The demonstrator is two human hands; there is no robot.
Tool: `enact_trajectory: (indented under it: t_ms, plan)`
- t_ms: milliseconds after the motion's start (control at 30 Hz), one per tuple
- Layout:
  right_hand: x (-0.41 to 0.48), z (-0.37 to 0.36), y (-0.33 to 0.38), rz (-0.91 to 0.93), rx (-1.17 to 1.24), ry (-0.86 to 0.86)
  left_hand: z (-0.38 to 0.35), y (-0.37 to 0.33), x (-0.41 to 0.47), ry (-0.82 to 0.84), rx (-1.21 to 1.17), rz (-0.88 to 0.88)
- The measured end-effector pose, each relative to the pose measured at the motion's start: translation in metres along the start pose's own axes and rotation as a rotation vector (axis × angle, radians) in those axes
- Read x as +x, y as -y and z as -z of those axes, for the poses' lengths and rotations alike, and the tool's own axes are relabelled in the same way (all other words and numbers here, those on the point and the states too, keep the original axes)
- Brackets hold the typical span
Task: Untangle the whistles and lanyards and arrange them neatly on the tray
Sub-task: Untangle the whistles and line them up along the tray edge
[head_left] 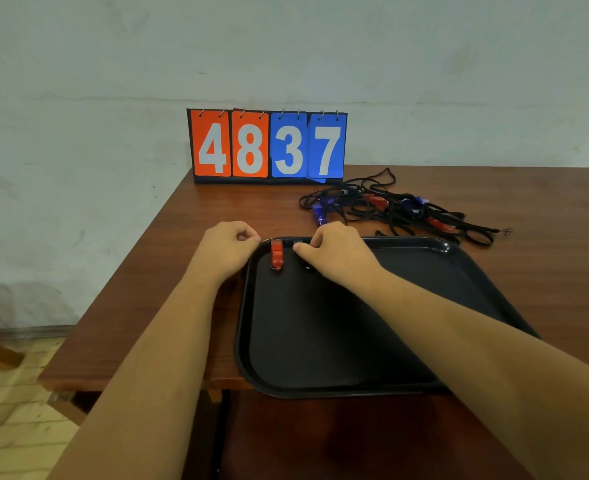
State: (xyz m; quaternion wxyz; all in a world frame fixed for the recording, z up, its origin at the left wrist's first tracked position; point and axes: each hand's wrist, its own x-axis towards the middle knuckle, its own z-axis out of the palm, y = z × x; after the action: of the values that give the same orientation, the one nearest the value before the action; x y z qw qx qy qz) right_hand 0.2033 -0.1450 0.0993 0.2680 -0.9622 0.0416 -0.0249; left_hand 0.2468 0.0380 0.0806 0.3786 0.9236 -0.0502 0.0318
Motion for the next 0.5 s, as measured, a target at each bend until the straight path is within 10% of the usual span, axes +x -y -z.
enact_trajectory:
  t_ms: [500]
  plan:
    - [-0.002, -0.012, 0.007, 0.003, 0.018, -0.024, -0.003, 0.003, 0.003, -0.002, 0.004, -0.02]
